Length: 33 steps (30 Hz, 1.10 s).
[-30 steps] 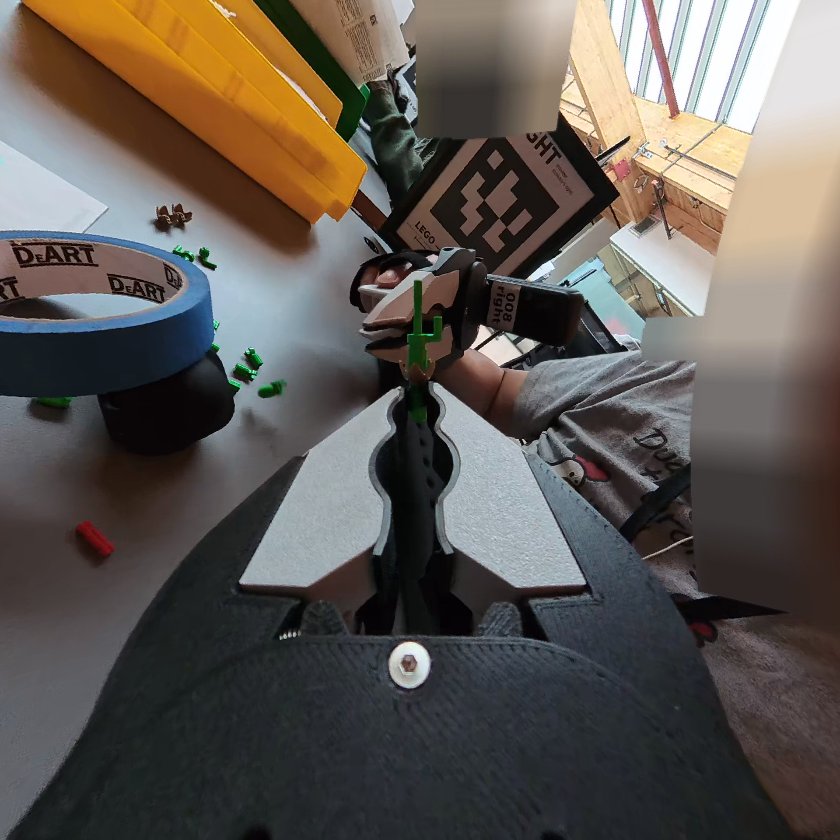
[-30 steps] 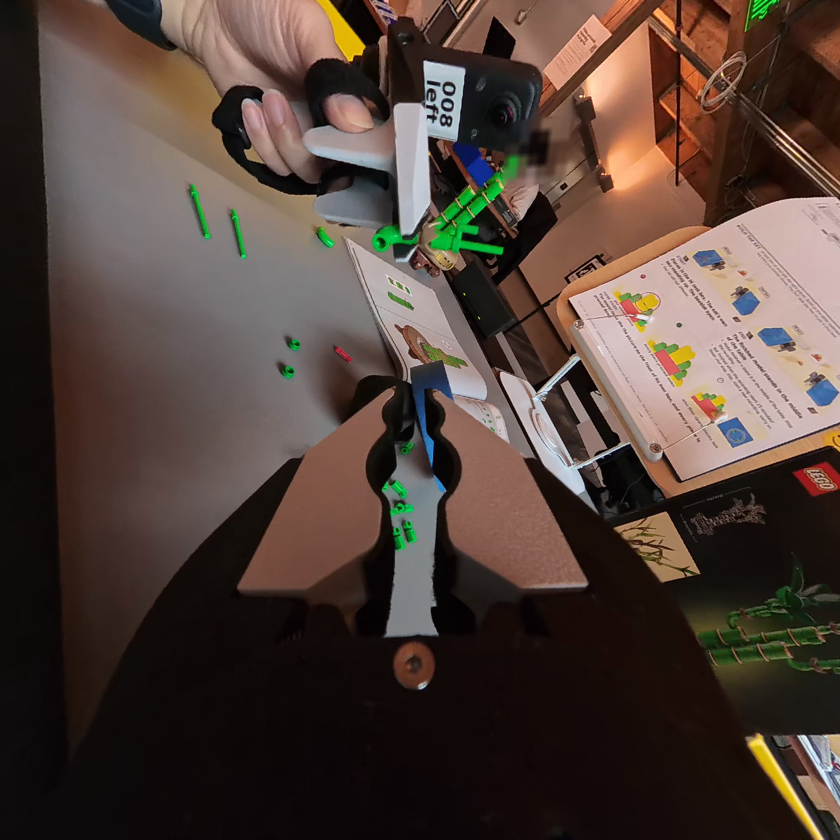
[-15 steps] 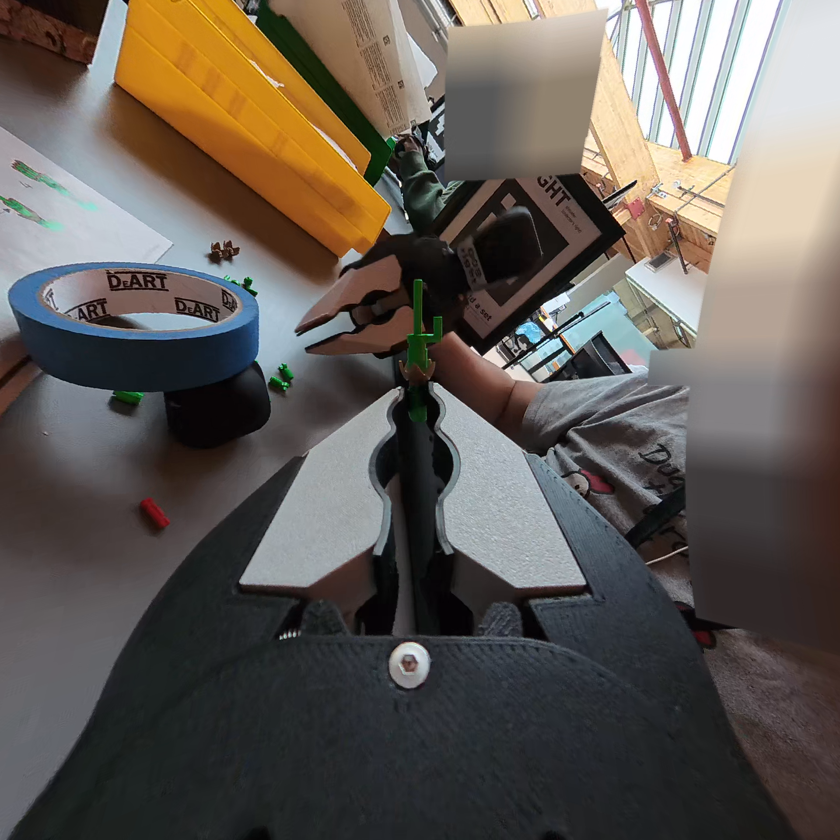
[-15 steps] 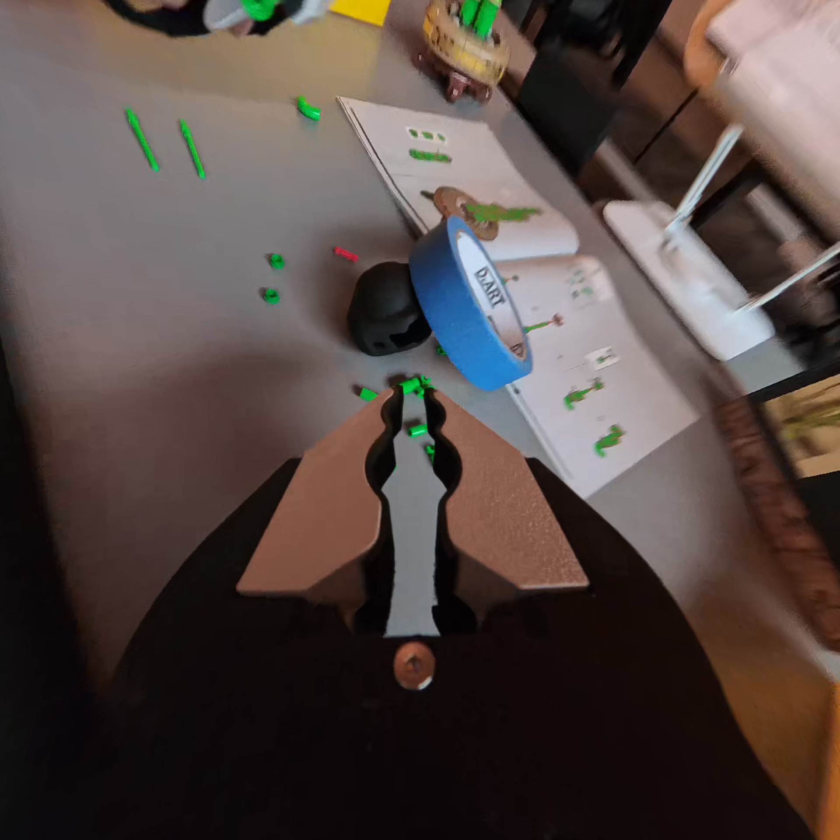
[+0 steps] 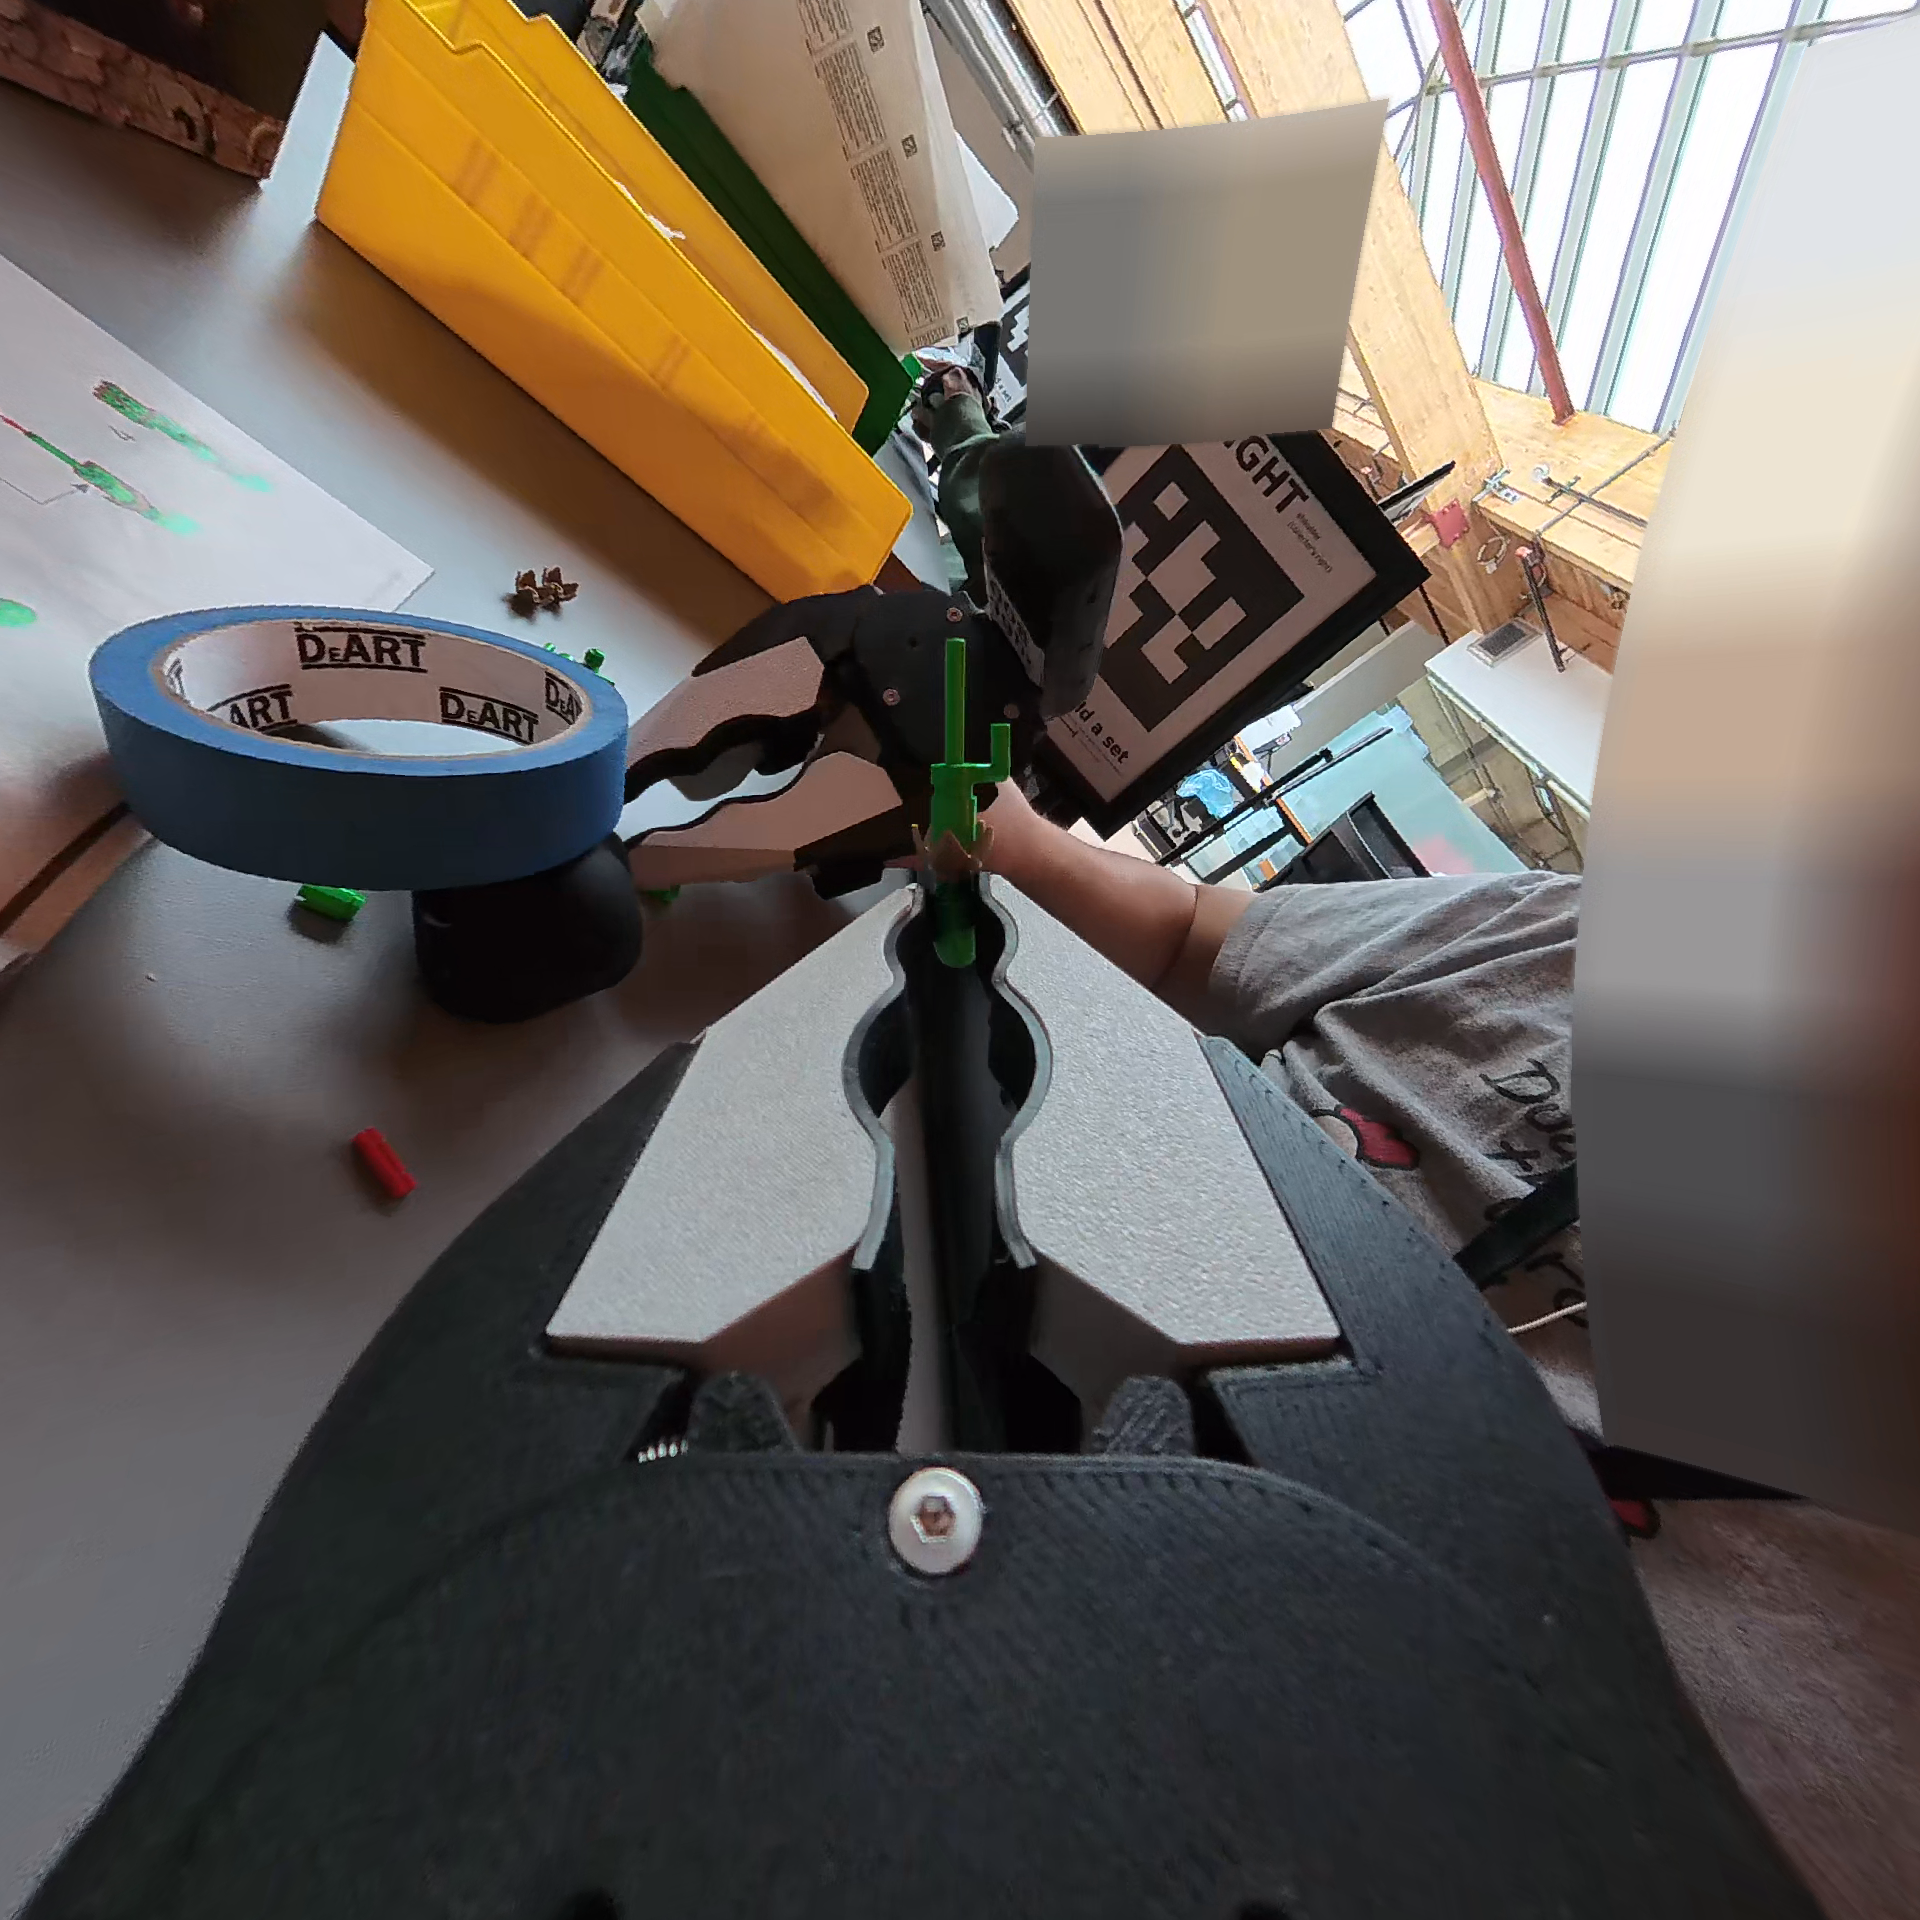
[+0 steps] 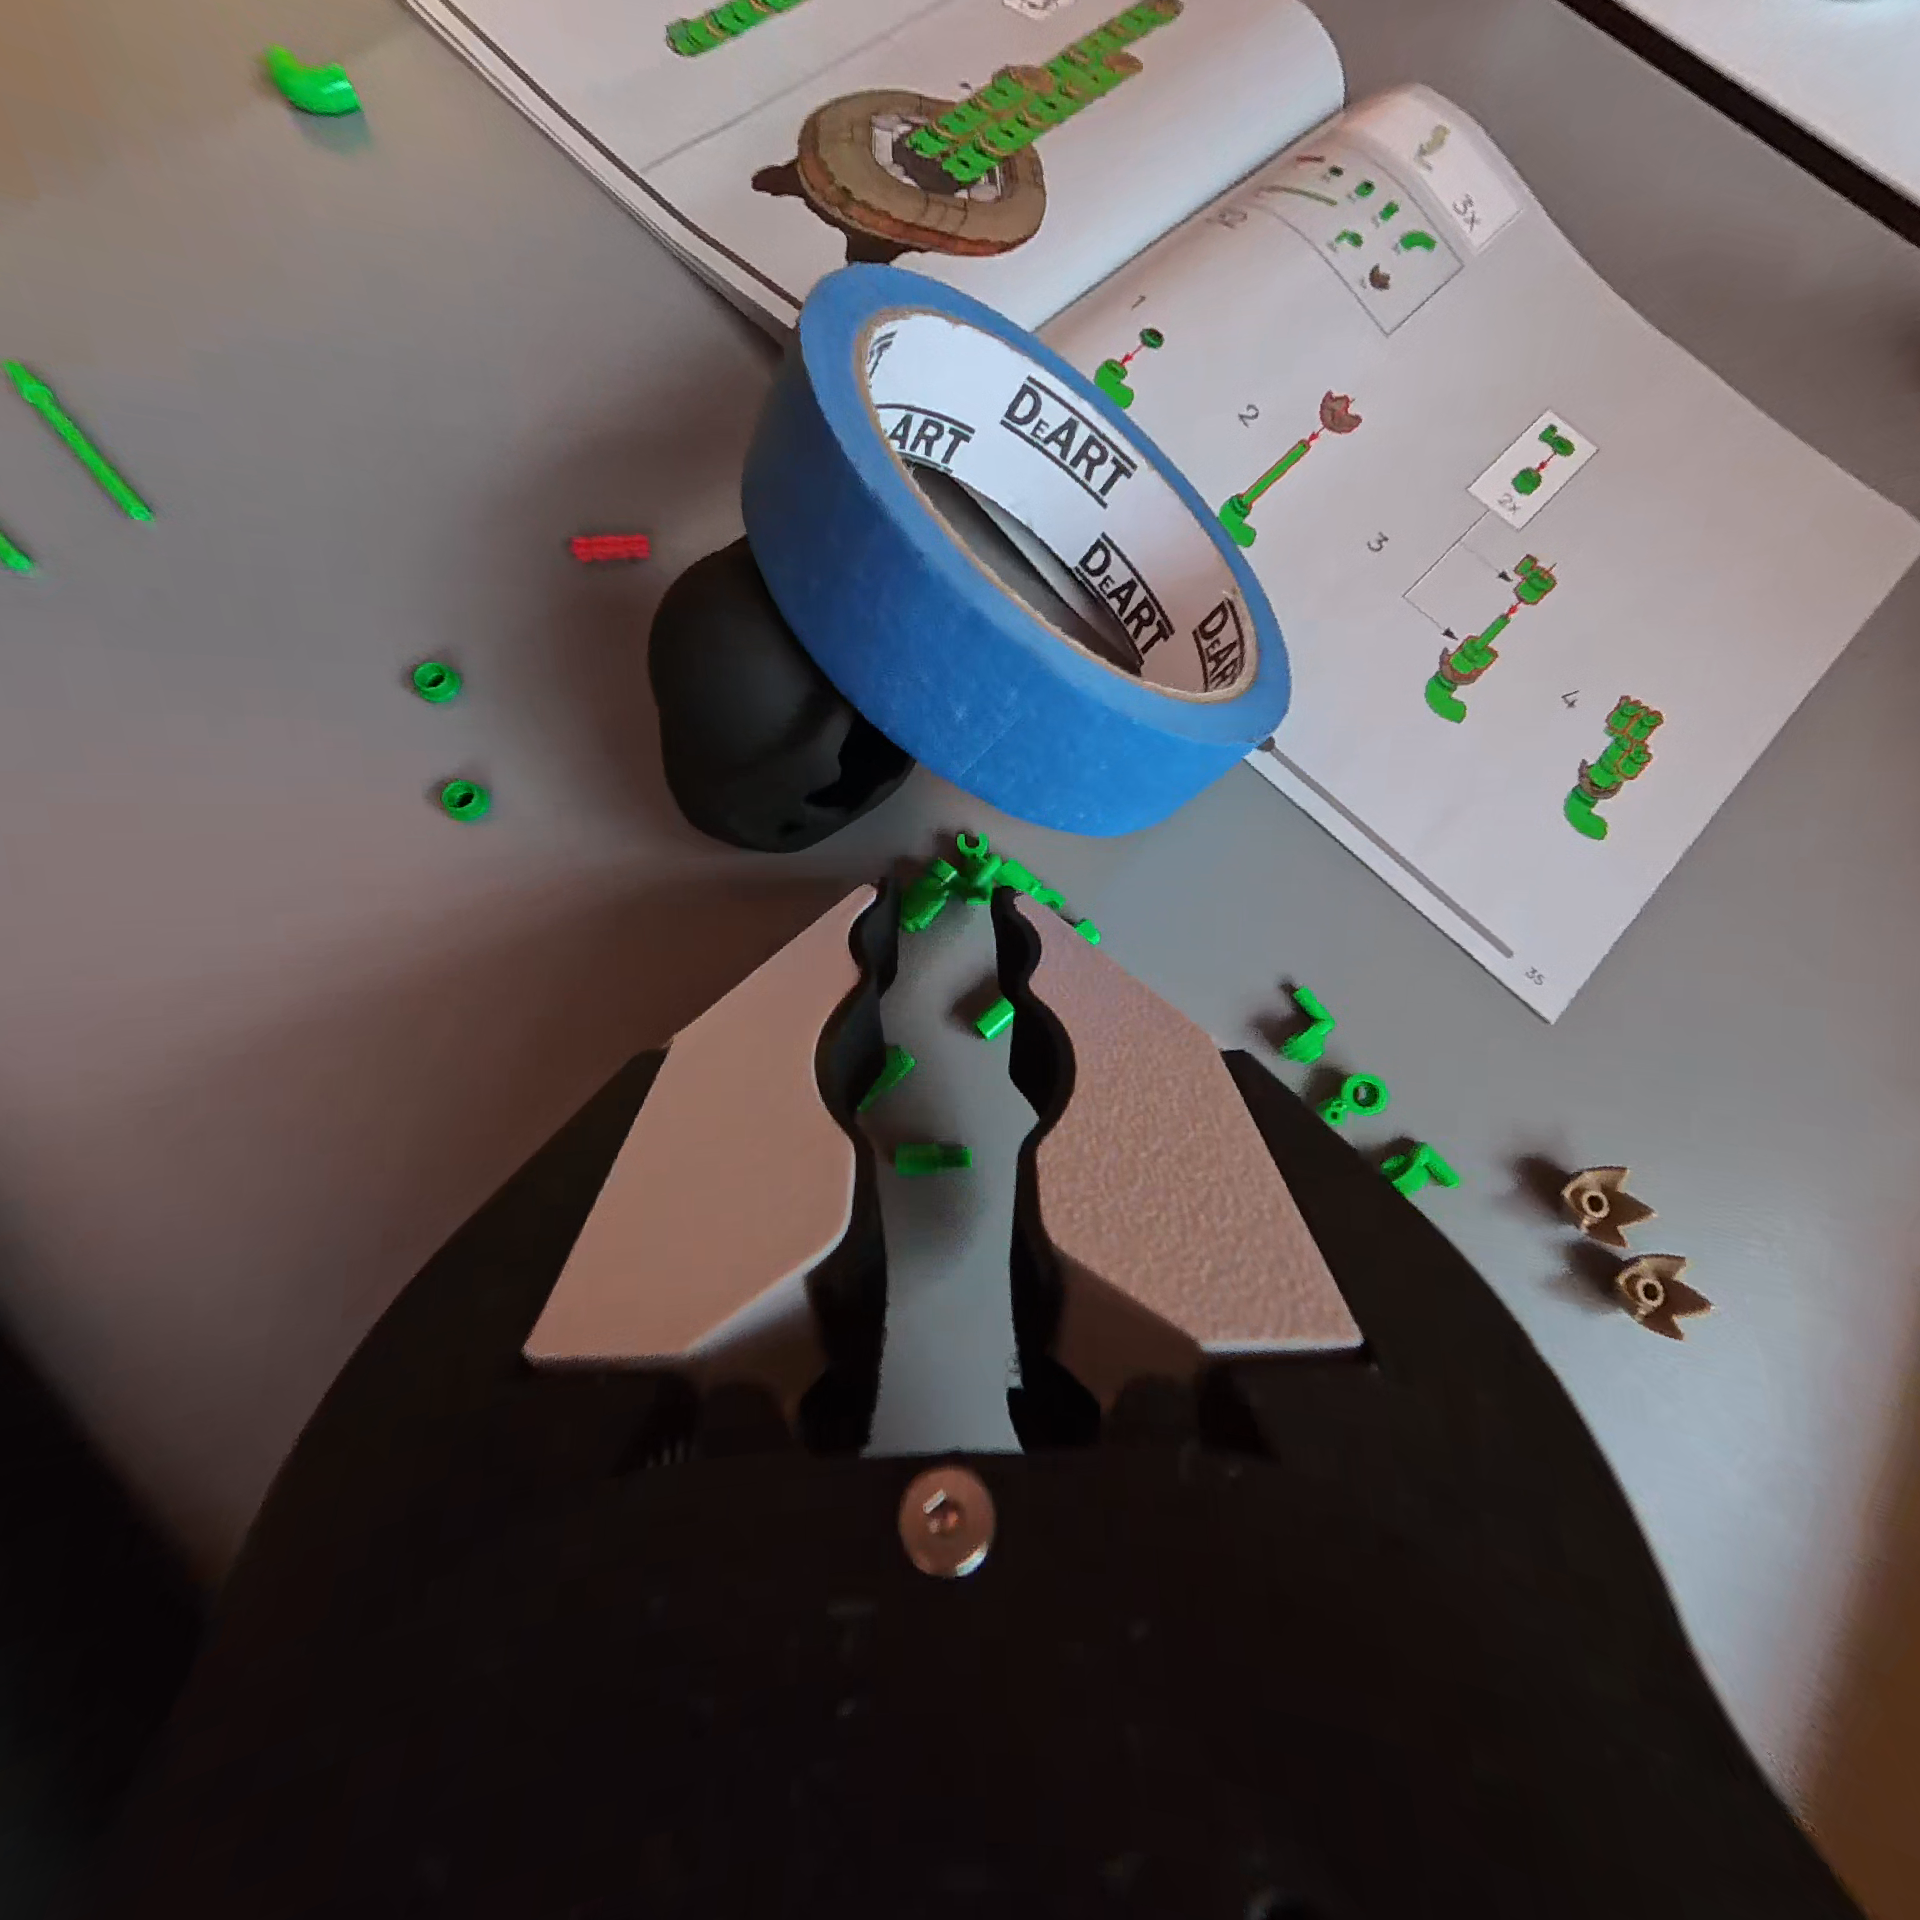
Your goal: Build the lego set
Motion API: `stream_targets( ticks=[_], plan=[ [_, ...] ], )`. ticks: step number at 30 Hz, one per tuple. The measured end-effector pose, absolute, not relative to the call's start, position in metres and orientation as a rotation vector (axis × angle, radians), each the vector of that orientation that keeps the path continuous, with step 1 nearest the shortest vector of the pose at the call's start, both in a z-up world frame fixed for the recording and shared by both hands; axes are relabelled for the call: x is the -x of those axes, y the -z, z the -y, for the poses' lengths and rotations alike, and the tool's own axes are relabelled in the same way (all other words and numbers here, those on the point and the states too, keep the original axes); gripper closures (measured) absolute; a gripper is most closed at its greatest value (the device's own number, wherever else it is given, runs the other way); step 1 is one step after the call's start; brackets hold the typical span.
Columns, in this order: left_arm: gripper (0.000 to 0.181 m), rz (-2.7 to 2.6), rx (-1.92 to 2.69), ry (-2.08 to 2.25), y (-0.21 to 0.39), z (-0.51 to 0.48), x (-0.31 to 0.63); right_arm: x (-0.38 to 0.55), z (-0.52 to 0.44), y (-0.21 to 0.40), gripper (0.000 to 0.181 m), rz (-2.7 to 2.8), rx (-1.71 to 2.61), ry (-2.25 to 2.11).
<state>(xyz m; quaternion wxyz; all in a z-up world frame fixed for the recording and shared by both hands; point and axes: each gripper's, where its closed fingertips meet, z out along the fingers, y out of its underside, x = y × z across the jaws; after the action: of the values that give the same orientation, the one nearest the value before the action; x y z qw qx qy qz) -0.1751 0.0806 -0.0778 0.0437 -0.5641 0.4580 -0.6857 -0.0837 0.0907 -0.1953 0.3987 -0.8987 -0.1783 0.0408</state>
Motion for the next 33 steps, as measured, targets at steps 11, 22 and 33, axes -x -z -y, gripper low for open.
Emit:
stream_targets(
  ticks=[11,22,33],
  plan=[
    [0.177,-1.426,1.709,2.101,0.076,-0.075,0.176,0.077,-0.074,0.185,0.176,0.32,2.269,-0.142],
    [0.177,-1.475,1.721,2.086,0.08,-0.065,0.173,0.12,-0.019,0.193,0.176,0.128,2.423,-0.361],
    [0.176,-1.466,1.746,2.08,0.085,-0.071,0.174,0.141,-0.006,0.197,0.154,0.246,2.439,-0.556]
  ],
)
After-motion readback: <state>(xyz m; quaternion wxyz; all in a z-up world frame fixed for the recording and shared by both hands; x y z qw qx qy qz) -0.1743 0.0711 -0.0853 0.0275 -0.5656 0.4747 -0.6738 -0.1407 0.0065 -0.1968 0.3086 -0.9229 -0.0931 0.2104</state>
